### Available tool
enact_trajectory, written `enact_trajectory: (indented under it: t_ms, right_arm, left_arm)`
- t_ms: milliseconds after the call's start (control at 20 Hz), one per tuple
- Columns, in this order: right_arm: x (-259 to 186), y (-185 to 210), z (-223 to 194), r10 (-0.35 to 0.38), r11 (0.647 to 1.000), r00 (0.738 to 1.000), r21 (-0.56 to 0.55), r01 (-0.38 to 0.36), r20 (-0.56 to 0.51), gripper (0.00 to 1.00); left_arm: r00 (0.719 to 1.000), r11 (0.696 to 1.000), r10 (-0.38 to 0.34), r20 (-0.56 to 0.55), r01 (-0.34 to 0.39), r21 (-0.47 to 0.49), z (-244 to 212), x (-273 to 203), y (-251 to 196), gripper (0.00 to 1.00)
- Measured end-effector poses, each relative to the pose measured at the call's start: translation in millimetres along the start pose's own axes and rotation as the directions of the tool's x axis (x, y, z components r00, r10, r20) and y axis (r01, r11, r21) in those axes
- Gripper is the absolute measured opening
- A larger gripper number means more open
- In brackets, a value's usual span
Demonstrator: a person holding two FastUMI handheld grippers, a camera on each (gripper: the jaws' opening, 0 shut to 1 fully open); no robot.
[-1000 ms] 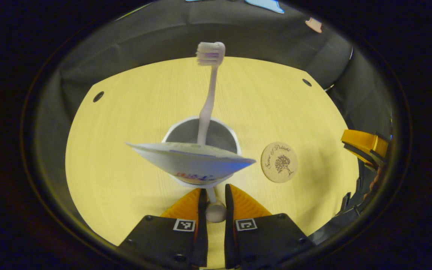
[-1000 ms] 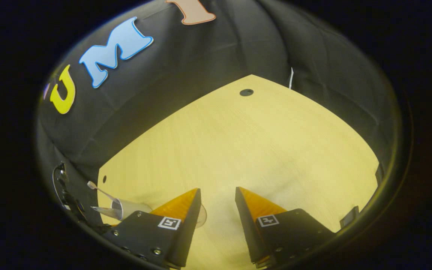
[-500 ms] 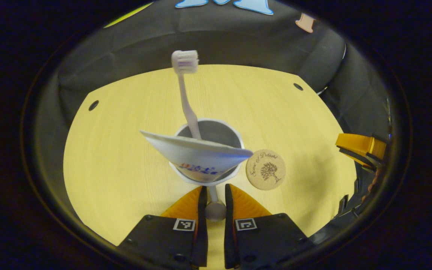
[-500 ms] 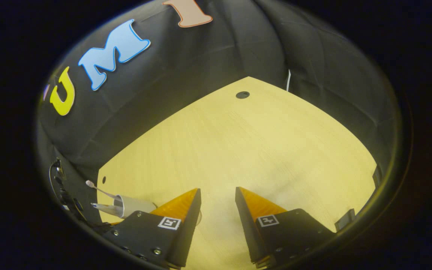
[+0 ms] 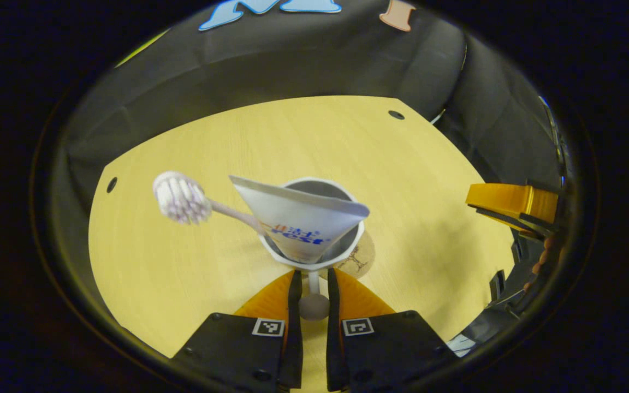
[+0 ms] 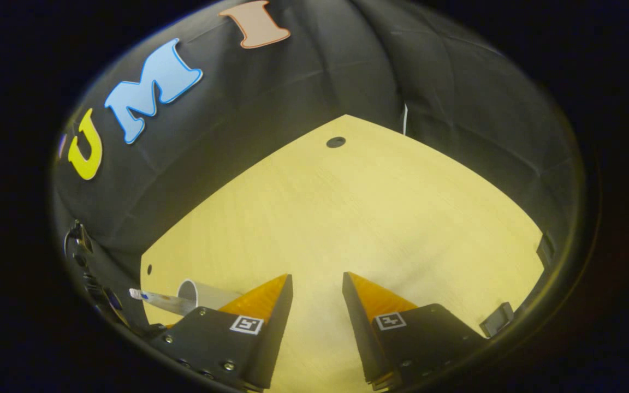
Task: Put the toothbrush and toothpaste on the desktop into the cup, then pick up the cup and place it on the coaster on the desktop.
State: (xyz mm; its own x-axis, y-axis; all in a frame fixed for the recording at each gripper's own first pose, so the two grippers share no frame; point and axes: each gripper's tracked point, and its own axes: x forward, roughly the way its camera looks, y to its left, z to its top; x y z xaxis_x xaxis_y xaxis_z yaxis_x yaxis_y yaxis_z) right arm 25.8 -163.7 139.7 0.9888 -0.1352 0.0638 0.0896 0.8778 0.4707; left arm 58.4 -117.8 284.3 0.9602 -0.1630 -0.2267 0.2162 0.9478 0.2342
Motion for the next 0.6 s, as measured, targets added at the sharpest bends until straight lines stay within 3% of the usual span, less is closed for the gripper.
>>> enact_trajectory:
  t_ms: [600]
  right_arm:
    - [-6, -32, 0, -0.042, 0.996, 0.999, 0.083, 0.042, 0.002, 0.59]
  left_arm:
    - [1.000, 0.997, -0.007, -0.021, 0.009, 0.083, -4, 0, -22, 0.24]
